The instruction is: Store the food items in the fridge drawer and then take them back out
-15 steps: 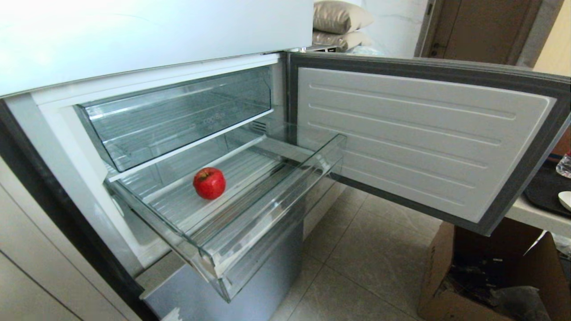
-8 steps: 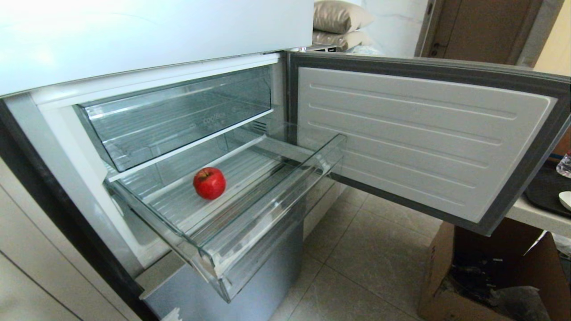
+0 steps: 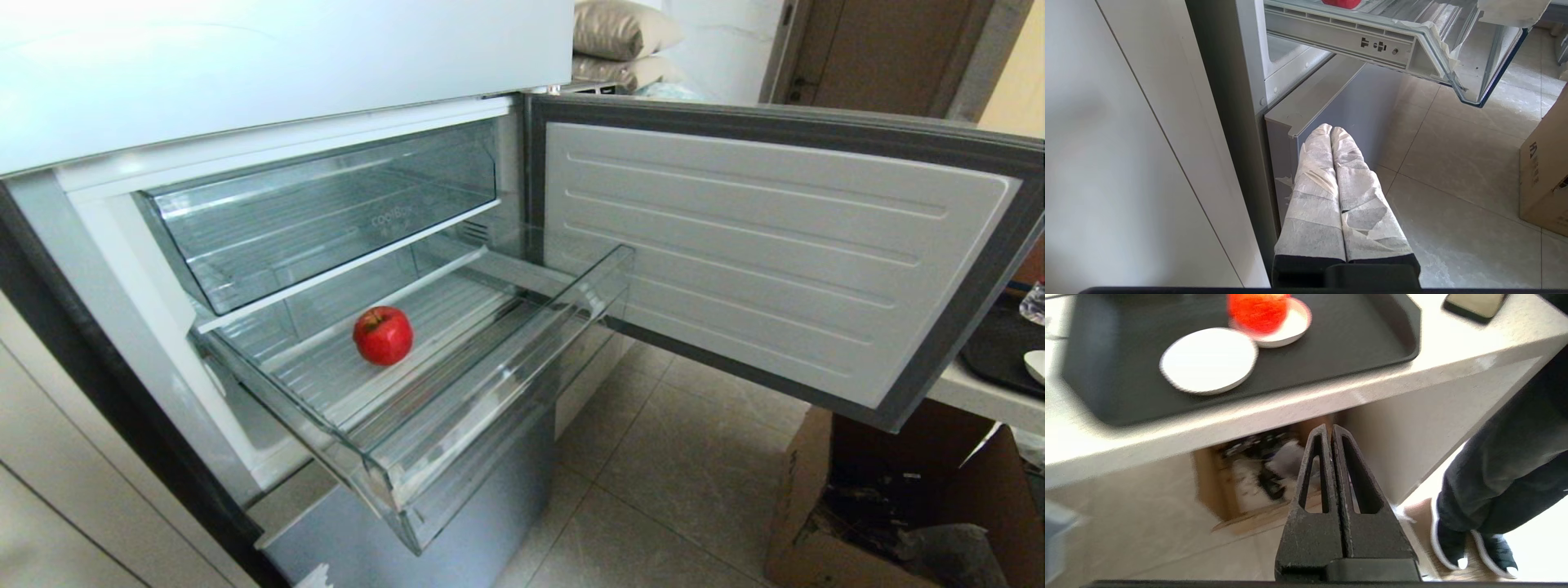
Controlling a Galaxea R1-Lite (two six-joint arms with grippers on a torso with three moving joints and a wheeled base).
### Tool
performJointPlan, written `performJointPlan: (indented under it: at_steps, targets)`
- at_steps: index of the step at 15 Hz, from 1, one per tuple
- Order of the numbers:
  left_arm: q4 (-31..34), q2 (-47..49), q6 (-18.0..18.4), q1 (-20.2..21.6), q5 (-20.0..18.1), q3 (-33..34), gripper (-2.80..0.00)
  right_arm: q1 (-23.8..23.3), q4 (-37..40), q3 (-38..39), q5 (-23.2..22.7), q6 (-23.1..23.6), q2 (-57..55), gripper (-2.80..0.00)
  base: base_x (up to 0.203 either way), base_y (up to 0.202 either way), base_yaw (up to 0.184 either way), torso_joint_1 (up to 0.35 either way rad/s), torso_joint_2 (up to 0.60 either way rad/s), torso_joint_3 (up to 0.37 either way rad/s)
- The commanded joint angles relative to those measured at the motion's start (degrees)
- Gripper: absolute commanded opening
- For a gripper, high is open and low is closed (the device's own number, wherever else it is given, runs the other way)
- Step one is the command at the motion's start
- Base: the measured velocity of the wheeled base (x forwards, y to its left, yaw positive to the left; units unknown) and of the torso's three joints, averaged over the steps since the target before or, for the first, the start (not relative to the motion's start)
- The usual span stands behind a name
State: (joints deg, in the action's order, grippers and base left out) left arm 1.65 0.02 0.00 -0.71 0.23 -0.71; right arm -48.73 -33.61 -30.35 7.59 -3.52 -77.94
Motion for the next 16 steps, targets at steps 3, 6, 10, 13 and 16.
performJointPlan:
  at_steps: [3, 6, 10, 13, 16]
  targets:
    - [0.02, -0.02, 0.00, 0.00, 0.00, 0.00, -2.80, -1.71, -8.01, -1.49, -2.55, 0.60, -10.60, -2.80, 0.000, 0.000, 0.000, 0.000, 0.00, 0.000]
    - [0.02, -0.02, 0.00, 0.00, 0.04, 0.00, -2.80, -2.44, -14.65, -2.24, -7.99, 0.70, -16.79, -2.80, 0.000, 0.000, 0.000, 0.000, 0.00, 0.000]
    - [0.02, -0.02, 0.00, 0.00, 0.04, 0.00, -2.80, -2.95, -26.82, -2.41, -10.10, 4.36, -23.52, -2.80, 0.000, 0.000, 0.000, 0.000, 0.00, 0.000]
    - [0.02, -0.02, 0.00, 0.00, 0.04, 0.00, -2.80, -2.95, -32.29, -3.72, -13.30, 4.49, -26.60, 0.00, 0.000, 0.000, 0.000, 0.000, 0.00, 0.000]
    - [0.02, -0.02, 0.00, 0.00, 0.04, 0.00, -2.80, -3.03, -32.08, -7.91, -14.56, 1.89, -29.27, 0.00, 0.000, 0.000, 0.000, 0.000, 0.00, 0.000]
